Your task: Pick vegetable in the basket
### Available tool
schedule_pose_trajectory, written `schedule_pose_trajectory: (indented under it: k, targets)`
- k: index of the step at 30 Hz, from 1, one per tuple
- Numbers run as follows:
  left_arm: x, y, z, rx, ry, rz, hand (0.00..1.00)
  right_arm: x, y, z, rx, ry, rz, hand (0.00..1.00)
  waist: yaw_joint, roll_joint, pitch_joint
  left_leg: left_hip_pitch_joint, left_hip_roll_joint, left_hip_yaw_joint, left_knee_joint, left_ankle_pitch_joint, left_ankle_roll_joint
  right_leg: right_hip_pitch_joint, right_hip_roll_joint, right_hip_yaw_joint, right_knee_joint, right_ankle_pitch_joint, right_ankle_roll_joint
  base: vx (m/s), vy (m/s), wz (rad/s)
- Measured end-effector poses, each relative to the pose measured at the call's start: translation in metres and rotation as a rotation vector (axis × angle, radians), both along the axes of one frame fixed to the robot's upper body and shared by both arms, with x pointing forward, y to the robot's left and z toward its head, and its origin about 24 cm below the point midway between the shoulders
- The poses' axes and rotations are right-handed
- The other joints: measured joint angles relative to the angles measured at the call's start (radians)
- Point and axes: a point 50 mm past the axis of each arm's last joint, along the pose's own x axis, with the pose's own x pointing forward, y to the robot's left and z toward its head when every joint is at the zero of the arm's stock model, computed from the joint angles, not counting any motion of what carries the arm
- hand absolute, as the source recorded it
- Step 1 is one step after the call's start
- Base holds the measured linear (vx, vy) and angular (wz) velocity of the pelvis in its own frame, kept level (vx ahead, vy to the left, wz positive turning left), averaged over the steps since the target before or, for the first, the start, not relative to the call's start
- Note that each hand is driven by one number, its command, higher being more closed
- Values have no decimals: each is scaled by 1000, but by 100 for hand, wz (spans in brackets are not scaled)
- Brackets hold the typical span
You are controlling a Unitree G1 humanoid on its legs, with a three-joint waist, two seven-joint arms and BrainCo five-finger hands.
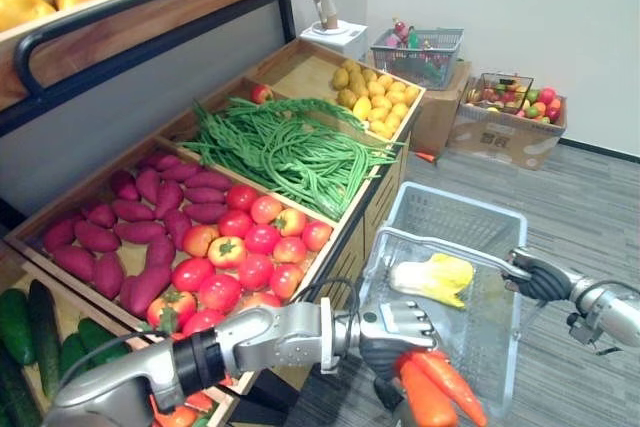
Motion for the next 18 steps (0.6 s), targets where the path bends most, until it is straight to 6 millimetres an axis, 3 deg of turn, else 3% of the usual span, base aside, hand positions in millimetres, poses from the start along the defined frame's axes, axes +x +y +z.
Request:
schedule_pose_trajectory:
  k: [8,16,17,18]
  targets:
    - [16,-17,-22,52,32,60,100,2,20,1,26,21,95,100,-6,1,-1,-1,1,-1,2,0,0,0,-1,0,0,2,-1,0,0,0]
    - [47,-11,-50,179,-6,223,100,2,25,2,25,35,125,100,-18,1,-3,-18,-1,-2,3,0,0,-19,-1,1,3,3,0,0,0,0]
    - [52,-8,-55,202,-2,256,0,2,27,2,29,39,132,100,-20,1,-3,-18,1,-2,3,0,1,-18,-1,0,1,3,0,0,0,0]
    - [57,-5,-60,228,-9,288,0,1,29,3,47,45,140,100,-22,-1,-2,-18,2,-1,4,-1,2,-18,-1,-1,0,3,0,0,0,0]
